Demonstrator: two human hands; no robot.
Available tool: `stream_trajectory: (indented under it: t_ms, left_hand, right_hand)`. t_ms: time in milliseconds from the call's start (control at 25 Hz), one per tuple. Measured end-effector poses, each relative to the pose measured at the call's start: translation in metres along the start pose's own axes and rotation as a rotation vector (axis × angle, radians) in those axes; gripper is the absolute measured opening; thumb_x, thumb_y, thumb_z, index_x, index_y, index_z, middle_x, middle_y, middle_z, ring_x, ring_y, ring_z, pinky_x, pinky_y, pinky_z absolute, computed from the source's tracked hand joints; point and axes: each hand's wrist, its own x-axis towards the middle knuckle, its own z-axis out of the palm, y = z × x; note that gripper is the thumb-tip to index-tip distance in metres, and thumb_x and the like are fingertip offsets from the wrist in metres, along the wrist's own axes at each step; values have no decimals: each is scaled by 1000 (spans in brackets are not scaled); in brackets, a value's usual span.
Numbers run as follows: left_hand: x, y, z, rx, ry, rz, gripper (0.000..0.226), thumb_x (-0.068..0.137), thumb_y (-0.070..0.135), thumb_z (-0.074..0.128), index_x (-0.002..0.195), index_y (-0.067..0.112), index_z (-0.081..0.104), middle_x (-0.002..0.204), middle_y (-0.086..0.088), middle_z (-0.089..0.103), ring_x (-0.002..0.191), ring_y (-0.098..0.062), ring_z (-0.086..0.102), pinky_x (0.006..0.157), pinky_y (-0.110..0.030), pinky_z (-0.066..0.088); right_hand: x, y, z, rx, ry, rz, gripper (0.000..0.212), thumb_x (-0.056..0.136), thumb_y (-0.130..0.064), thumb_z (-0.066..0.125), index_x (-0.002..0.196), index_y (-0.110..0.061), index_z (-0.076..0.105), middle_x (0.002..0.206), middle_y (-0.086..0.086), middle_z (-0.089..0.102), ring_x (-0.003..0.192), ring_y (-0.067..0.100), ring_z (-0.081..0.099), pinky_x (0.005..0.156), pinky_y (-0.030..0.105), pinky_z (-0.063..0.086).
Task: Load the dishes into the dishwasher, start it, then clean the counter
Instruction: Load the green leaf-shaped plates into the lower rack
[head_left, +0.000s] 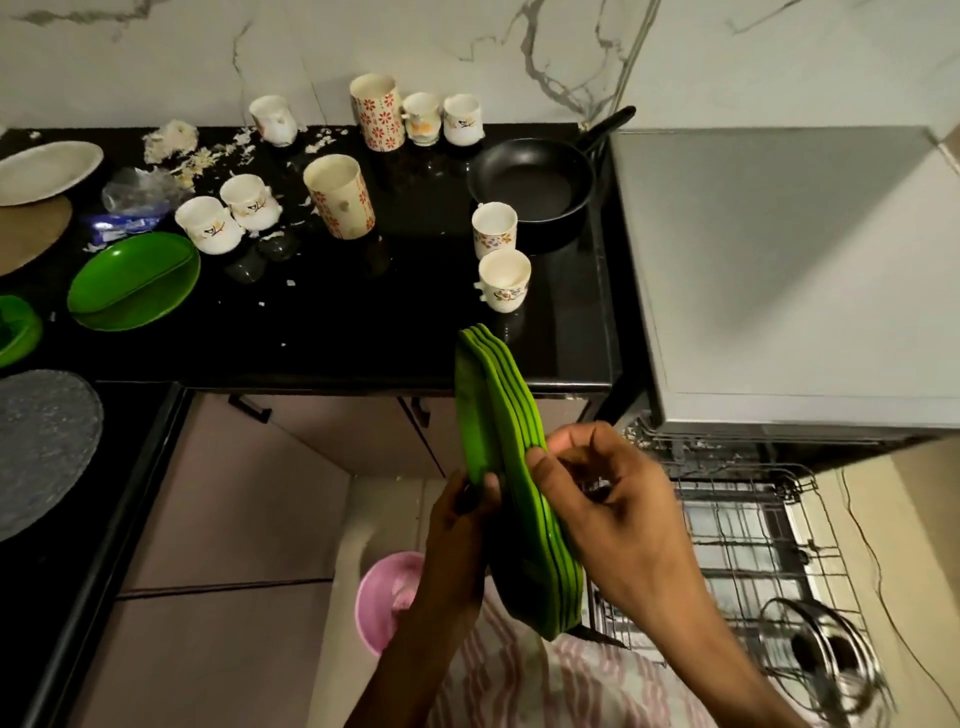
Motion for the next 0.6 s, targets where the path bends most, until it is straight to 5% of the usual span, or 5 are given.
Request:
stream_trajectory:
  t_ms: [280,480,600]
  left_hand:
    - [-33,-36,-47,-25,-63,-81,43,88,33,66,122,6,60,116,-17,67,109,-35,64,93,-48,51]
    - [-66,-59,-76,39,-51,-147,45,86,31,67,125,9,58,118,-13,68,105,-29,67,73,-33,56]
    - [-79,-71,-82,46,-113,-191,33,94,17,57,126,10,58,120,-15,66,107,-35,65,79,-43,56]
  right_hand:
    - [-60,18,30,-91,69,133,23,88,-41,65,79,-20,61,65,5,68,43,17,52,42,28,37]
    - [-113,29,53,-173,132,174,26,89,-48,59,79,-24,56,73,1,68,53,14,61,51,35,48]
    - [-136,32,53,-157,176,188,24,89,-46,60,80,-24,57,72,-1,67,52,14,61,49,31,44]
